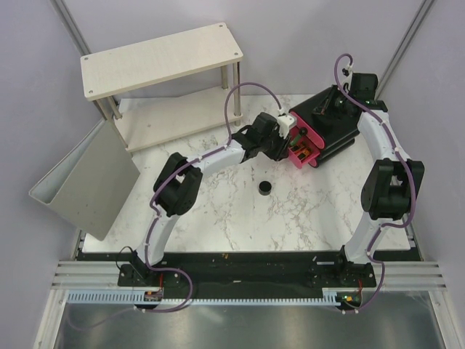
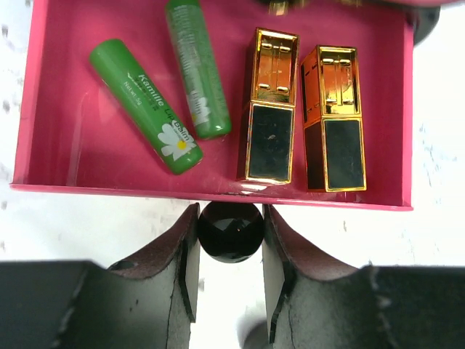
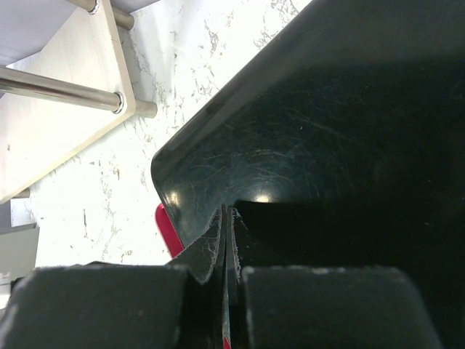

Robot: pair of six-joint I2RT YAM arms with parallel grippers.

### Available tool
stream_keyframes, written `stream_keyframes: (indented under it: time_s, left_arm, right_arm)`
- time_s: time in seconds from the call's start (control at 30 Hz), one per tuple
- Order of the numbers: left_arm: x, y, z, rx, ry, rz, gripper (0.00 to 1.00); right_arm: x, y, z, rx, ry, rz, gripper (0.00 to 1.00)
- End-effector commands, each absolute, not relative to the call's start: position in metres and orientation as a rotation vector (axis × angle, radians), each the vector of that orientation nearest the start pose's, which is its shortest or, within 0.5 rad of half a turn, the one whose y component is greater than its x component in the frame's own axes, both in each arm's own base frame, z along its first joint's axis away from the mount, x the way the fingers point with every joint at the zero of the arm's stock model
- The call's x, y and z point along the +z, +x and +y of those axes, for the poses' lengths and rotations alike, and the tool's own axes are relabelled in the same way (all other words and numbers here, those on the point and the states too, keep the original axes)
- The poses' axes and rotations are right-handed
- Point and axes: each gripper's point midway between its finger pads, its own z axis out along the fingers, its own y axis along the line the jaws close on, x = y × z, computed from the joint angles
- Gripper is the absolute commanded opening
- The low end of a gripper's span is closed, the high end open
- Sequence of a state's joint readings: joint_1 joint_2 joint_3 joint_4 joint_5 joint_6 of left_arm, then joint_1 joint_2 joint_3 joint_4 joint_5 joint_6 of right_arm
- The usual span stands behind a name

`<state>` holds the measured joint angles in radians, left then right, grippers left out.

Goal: Organize the makeup

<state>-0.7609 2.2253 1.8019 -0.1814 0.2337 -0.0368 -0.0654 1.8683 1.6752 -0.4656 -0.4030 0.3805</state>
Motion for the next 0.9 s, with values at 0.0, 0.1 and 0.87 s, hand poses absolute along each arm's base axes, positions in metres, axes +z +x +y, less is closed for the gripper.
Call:
stream_keyframes:
  time_s: [0.0,0.1,0.87]
  left_arm:
    - [0.182,0.442,-0.493,-0.814,0.807,1.788,0.02]
    - [0.183,0.447,-0.501,-0.845,0.777,1.761,0.02]
    - [0.194,0.46,-0.543,-1.087,0.644,1.608,0.38]
  right_arm:
    - [0.152,0.488,0.046,0.592,0.356,2.406,0.0]
    - [0.153,0.489,0.045,0.594,0.358,2.4,0.0]
    - [0.153,0.484,0.048,0.608,0.357,2.397,0.0]
